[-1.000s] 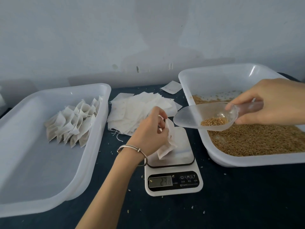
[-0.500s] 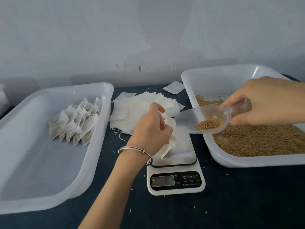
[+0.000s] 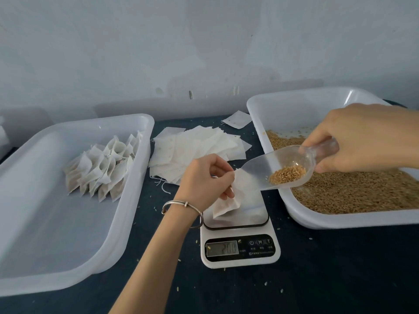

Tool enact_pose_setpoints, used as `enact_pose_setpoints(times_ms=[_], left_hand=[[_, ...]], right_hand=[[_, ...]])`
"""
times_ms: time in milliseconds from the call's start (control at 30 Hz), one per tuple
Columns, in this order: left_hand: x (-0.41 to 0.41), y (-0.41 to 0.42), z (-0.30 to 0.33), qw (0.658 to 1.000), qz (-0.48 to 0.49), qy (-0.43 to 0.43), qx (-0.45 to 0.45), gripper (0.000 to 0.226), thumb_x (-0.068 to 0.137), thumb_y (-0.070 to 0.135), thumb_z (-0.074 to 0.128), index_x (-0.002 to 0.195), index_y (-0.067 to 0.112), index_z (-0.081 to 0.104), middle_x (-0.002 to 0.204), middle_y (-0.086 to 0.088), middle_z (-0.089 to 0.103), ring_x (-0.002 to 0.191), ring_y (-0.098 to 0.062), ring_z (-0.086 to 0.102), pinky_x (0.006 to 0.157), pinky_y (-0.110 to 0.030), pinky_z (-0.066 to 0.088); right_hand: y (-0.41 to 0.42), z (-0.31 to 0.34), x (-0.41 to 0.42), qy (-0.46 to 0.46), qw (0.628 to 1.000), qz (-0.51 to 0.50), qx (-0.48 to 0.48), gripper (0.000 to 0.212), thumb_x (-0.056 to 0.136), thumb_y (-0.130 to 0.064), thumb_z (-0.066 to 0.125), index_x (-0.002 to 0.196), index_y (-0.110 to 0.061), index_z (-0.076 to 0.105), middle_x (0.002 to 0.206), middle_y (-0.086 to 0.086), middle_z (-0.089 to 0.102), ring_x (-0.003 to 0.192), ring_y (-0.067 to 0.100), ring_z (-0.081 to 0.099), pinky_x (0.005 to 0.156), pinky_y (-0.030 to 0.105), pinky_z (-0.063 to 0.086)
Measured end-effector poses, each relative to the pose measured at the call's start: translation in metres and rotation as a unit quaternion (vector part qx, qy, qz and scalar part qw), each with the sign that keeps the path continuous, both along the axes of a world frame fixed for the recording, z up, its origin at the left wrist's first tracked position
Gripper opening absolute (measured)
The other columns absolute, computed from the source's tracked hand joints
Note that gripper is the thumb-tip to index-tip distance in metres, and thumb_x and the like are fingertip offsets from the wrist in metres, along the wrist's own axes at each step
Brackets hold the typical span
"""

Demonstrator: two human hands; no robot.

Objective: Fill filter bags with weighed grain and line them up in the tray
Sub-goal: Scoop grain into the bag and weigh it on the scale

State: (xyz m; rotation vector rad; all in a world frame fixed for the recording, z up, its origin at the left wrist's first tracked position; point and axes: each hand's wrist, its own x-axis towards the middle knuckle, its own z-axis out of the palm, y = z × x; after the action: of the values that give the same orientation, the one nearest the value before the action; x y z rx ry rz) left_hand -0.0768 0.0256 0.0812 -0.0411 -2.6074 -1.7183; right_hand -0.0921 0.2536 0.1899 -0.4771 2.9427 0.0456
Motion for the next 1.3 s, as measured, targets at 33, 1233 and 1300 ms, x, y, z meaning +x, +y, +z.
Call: enact_pose_setpoints(times_ms=[33,1233,1300], left_hand=[[0.0,0.001,0.0,1.0,0.0,-0.001,0.001,0.007,0.083,0.001,0.059,0.08,0.006,0.062,0.053,-0.001,0.064,0.049,-0.016,0.064,0.054,-0.029,0.056],[-0.004,0.002,-0.006,1.0,-0.003,0.007,0.012,0.008,0.083,0.0,0.059,0.079,0.007,0.061,0.056,-0.003,0.066,0.049,-0.018,0.065,0.052,-0.03,0.058],[-0.004,0.003,-0.006,1.0,-0.003,0.008,0.012,0.008,0.083,0.0,0.059,0.079,0.007,0.061,0.057,-0.004,0.066,0.049,-0.018,0.065,0.052,-0.03,0.058]], right_hand=[[-0.002,0.001,0.0,0.0,1.0,0.004,0.008,0.018,0.07,-0.043,0.07,0.087,-0.047,0.068,0.086,-0.015,0.071,0.079,0.009,0.064,0.065,0.028,0.053],[0.0,-0.001,-0.014,0.055,0.997,0.041,0.02,0.016,0.059,-0.049,0.067,0.075,-0.046,0.066,0.057,-0.014,0.062,0.057,0.011,0.06,0.061,0.036,0.056],[0.001,-0.001,-0.016,0.051,0.998,0.04,0.013,0.019,0.057,-0.049,0.069,0.076,-0.045,0.067,0.06,-0.013,0.064,0.059,0.012,0.061,0.063,0.037,0.057]])
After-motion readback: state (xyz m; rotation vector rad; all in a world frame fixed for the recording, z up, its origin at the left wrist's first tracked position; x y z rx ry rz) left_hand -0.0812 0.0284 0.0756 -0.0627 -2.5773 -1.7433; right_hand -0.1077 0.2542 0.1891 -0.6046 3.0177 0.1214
